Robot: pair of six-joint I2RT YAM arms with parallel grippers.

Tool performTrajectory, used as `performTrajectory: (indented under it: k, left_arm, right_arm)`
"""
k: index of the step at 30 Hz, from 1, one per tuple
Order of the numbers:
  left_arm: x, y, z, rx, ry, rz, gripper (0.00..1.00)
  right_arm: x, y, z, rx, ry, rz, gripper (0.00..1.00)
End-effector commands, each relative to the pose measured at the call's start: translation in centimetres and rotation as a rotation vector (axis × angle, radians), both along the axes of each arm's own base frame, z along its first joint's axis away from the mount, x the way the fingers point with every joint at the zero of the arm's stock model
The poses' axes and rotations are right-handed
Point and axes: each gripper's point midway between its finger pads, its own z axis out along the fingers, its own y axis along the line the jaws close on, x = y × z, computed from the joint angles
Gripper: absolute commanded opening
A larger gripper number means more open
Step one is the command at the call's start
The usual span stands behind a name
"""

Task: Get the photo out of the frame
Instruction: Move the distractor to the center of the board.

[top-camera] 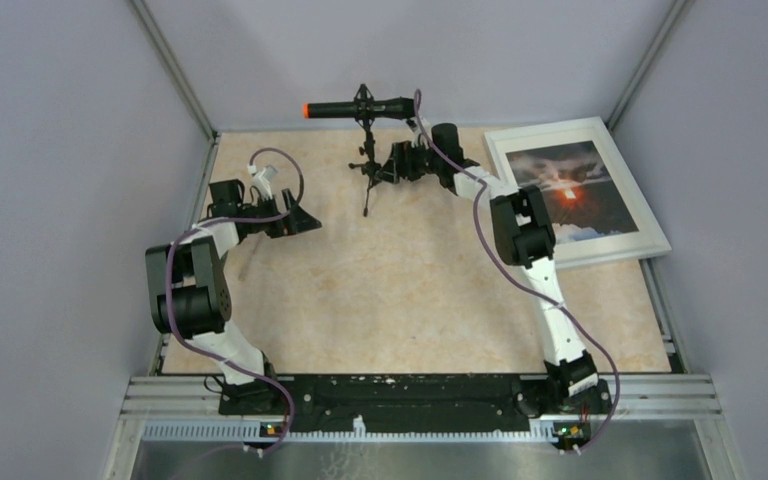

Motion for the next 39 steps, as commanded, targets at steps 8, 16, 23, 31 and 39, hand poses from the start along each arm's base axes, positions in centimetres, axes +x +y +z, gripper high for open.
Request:
performTrajectory:
  k: [8,16,23,31,39]
  left_arm:
    - [2.4,2.0,1.4,0.018,-0.029,0.036,0.99]
    - [2.7,2.6,3.6,0.063,-0.081,0.037,0.99]
    - [2.5,2.9,4.7,0.086,-0.112,0.051,0.99]
    - [1.8,4.9,7.3,0.279,-0.225,0.082,0.99]
    - [-0.8,4.5,12.0,0.391,-0.404,0.038,0.99]
  right_arm:
    - [3.0,2.0,-0.5,0.075,0.039,-0.073,0.99]
    - [2.5,-2.8,3.3,0.085,0.017,-0.132,0.99]
    - [0.8,-8.4,9.6,0.092,-0.003,-0.206,0.99]
    - [-5.1,-15.8,13.0,0.005,0.242,-0.317,0.99]
    - [-11.3,-21.1,10.5,-0.066,0.510,-0.411,0.99]
